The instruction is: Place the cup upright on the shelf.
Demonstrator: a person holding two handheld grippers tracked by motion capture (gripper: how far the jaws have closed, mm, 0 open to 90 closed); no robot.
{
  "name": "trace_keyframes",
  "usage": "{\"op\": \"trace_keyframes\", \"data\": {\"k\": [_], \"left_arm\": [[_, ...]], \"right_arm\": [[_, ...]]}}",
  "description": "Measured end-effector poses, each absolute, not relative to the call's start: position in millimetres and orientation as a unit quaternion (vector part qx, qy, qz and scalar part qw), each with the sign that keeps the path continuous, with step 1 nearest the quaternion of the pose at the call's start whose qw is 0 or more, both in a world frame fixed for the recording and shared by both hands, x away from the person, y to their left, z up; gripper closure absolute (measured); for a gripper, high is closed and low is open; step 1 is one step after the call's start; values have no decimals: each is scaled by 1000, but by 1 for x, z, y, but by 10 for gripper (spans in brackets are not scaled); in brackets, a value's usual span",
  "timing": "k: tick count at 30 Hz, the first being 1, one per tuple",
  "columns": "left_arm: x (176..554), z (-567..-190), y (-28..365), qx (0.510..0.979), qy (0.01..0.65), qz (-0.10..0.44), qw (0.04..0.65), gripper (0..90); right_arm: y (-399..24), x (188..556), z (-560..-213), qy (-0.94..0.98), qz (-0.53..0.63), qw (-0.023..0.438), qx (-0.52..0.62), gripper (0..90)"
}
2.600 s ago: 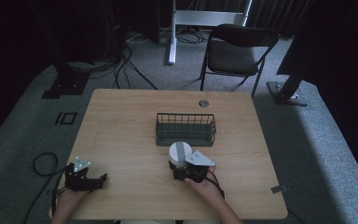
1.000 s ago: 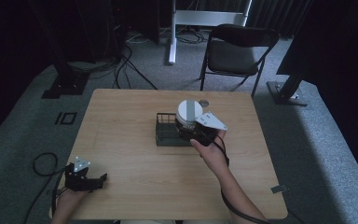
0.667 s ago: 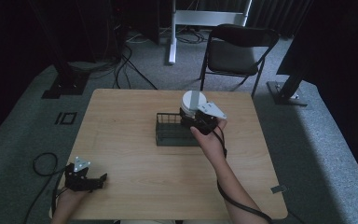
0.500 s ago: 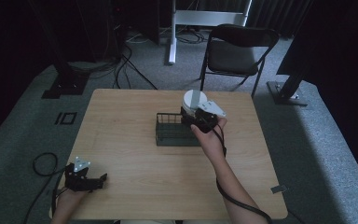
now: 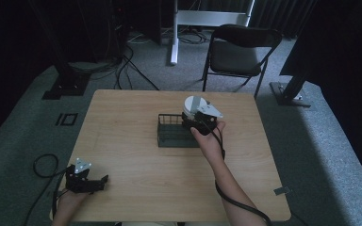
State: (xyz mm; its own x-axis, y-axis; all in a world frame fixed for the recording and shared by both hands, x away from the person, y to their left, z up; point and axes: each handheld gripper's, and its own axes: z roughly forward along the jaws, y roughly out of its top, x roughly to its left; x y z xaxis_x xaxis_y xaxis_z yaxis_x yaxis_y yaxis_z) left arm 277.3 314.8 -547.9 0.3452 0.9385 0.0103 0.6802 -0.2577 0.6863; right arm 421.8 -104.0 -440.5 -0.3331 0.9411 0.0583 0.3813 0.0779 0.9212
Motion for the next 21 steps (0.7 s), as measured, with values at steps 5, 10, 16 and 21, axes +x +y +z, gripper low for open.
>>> {"op": "trace_keyframes", "data": {"k": [5,10,16,21], "left_arm": [[277,-548,315,763,530,215,300,6],[277,-548,315,763,530,215,300,6],[277,-548,315,763,530,215,300,6],[277,-548,315,763,530,215,300,6]], "right_arm": [[-102,424,-446,674,455,294,502,183],[-100,428,-452,688,440,289,500,184],[-96,431,-459,694,434,272,505,183],[-95,432,-461,698,426,271,508,183]]}}
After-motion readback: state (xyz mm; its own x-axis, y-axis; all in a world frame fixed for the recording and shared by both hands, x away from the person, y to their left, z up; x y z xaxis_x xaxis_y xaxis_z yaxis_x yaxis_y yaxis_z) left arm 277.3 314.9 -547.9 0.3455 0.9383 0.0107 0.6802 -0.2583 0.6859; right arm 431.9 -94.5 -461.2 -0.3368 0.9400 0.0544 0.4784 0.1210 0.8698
